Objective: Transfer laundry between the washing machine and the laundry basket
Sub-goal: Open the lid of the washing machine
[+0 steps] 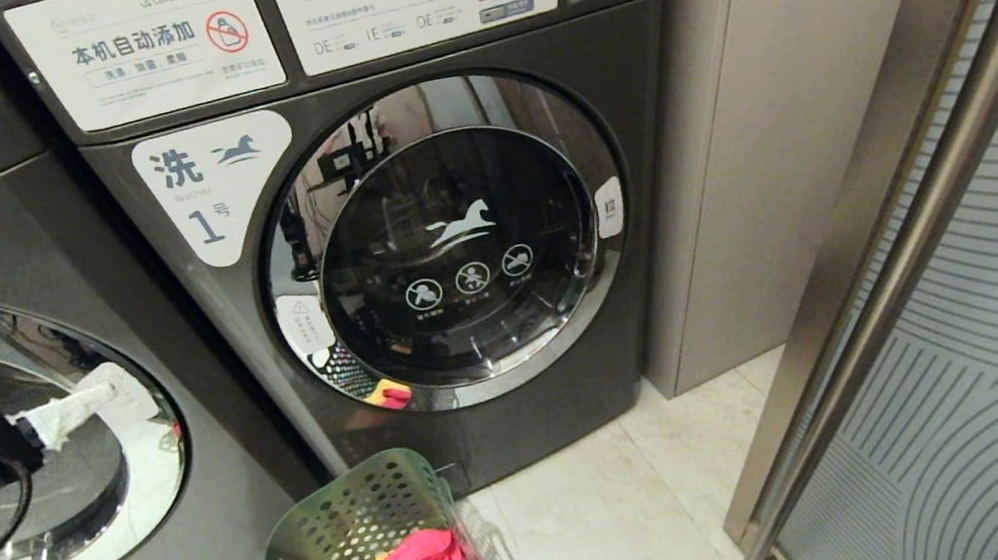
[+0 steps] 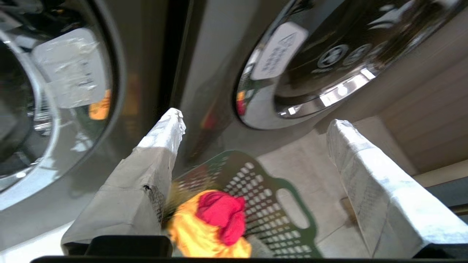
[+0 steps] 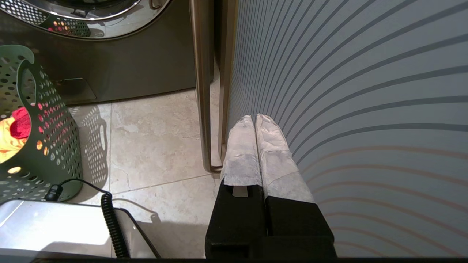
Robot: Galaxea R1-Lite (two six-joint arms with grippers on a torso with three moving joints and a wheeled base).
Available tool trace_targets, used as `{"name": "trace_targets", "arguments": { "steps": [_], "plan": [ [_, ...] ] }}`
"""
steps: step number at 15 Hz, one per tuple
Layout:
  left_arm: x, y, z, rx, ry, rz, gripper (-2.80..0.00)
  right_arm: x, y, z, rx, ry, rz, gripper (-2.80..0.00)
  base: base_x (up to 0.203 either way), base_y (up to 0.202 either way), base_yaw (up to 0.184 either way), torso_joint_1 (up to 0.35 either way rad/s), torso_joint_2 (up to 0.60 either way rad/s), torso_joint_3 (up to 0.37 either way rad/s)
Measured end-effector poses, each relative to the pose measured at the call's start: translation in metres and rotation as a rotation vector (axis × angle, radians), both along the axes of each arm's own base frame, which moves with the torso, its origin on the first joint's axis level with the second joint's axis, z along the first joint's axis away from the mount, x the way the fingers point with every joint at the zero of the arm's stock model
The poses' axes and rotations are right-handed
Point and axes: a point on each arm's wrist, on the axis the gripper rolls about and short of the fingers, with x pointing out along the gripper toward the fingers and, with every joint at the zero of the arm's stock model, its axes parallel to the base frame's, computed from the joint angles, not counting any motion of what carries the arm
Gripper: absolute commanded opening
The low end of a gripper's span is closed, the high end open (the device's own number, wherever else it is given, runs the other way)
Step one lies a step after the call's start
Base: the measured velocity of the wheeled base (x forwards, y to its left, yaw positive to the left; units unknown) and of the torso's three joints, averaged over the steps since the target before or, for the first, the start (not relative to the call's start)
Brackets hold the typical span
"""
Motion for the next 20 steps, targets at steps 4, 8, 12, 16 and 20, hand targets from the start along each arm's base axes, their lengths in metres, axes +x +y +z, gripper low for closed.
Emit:
{"name": "trace_targets", "arguments": {
  "steps": [4, 8, 12, 16, 20],
  "plan": [
    [0.013, 0.019, -0.022, 0.048, 0.026, 0.018, 0.00, 0.000, 0.000, 0.000, 0.000, 0.000, 0.001, -2.80, 0.000, 0.000, 0.000, 0.000, 0.00, 0.000],
    [0.029, 0.036, -0.023, 0.081, -0.021, 0.021, 0.00, 0.000, 0.000, 0.000, 0.001, 0.000, 0.001, -2.80, 0.000, 0.000, 0.000, 0.000, 0.00, 0.000],
    [0.041, 0.057, -0.028, 0.131, -0.087, 0.034, 0.00, 0.000, 0.000, 0.000, 0.001, 0.000, 0.001, -2.80, 0.000, 0.000, 0.000, 0.000, 0.00, 0.000],
    [0.036, 0.091, -0.048, 0.216, -0.136, 0.116, 0.00, 0.000, 0.000, 0.000, 0.001, 0.000, 0.001, -2.80, 0.000, 0.000, 0.000, 0.000, 0.00, 0.000],
    [0.045, 0.105, -0.055, 0.196, -0.144, 0.091, 0.00, 0.000, 0.000, 0.000, 0.001, 0.000, 0.001, -2.80, 0.000, 0.000, 0.000, 0.000, 0.00, 0.000]
  ]
}}
